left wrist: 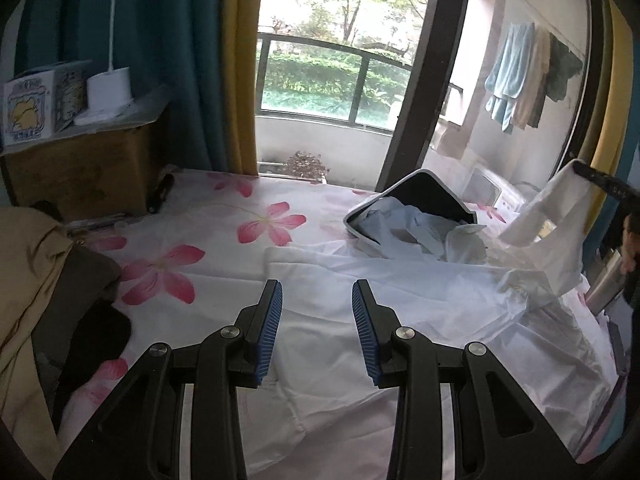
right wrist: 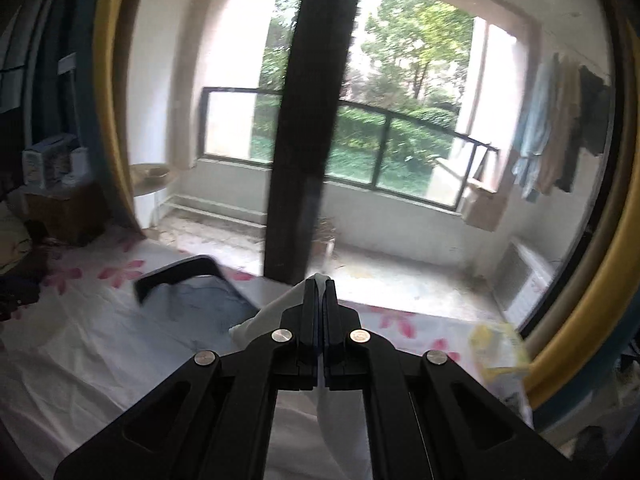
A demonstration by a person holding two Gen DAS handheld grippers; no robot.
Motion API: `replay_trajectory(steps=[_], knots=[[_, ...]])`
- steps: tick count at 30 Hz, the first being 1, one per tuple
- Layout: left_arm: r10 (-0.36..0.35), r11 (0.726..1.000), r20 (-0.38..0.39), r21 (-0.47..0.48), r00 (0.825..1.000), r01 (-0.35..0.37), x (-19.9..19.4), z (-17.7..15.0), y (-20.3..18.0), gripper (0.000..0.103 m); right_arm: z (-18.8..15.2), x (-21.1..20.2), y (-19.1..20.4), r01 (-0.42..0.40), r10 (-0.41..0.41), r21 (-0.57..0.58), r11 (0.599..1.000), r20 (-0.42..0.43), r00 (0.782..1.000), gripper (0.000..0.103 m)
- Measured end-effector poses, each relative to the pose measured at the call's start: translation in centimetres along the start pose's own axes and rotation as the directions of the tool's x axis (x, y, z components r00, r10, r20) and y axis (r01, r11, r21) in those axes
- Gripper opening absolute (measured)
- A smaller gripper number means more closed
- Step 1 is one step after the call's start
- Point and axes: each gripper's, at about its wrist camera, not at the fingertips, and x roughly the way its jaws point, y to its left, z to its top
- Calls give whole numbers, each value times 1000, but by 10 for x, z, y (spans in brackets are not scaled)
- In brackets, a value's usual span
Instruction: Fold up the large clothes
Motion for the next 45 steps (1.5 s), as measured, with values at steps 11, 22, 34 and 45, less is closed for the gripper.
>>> replay_trajectory(steps=[11, 22, 34, 45], knots=[[-12, 999, -41, -34, 999, 11, 8, -9, 18, 54, -33, 54, 99, -189, 185, -18, 982, -143, 972, 2], [-15, 1000, -95, -13, 995, 14, 25, -15, 5, 54, -121, 66, 139, -431, 399, 30, 902, -440, 804, 42], [-9, 1000, -123, -7, 992, 8, 45, -11, -7, 54, -113, 40, 45, -308, 317, 81, 948, -324, 892, 42], [4, 1000, -96, 0, 995, -4, 51, -10, -6, 54, -110, 125, 14, -238, 290, 178, 955, -391, 873, 42]])
